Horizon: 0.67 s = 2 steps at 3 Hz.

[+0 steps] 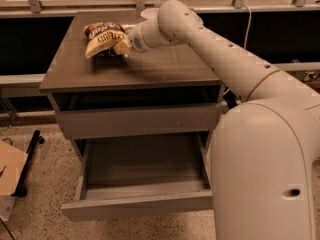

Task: Place brown chip bag into middle drawer

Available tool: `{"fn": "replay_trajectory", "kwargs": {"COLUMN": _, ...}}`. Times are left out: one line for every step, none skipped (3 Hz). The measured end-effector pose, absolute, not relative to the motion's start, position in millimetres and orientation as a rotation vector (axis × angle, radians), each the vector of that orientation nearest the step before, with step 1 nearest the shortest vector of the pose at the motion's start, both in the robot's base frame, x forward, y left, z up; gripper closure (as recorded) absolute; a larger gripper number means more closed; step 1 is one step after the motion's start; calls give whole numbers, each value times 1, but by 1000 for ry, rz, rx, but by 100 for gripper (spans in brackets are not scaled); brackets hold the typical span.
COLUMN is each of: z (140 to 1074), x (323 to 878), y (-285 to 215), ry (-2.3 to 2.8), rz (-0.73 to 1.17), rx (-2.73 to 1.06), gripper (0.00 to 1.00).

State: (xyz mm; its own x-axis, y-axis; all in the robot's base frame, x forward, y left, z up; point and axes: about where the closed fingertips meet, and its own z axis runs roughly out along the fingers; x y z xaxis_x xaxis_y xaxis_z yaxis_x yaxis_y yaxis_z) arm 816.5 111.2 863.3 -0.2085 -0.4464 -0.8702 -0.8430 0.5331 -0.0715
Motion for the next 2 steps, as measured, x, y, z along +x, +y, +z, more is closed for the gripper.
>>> {"fn": "replay_trajectory", "kwargs": {"z": 874, "x": 802, "y": 105, "ry": 1811, "rz": 523, "rx": -1073, "gripper": 87}}
{"fn": "replay_trajectory", "kwargs": {"z": 897, "x": 762, "y": 92, "ry": 1757, "rz": 521, "rx": -1127, "gripper": 100}}
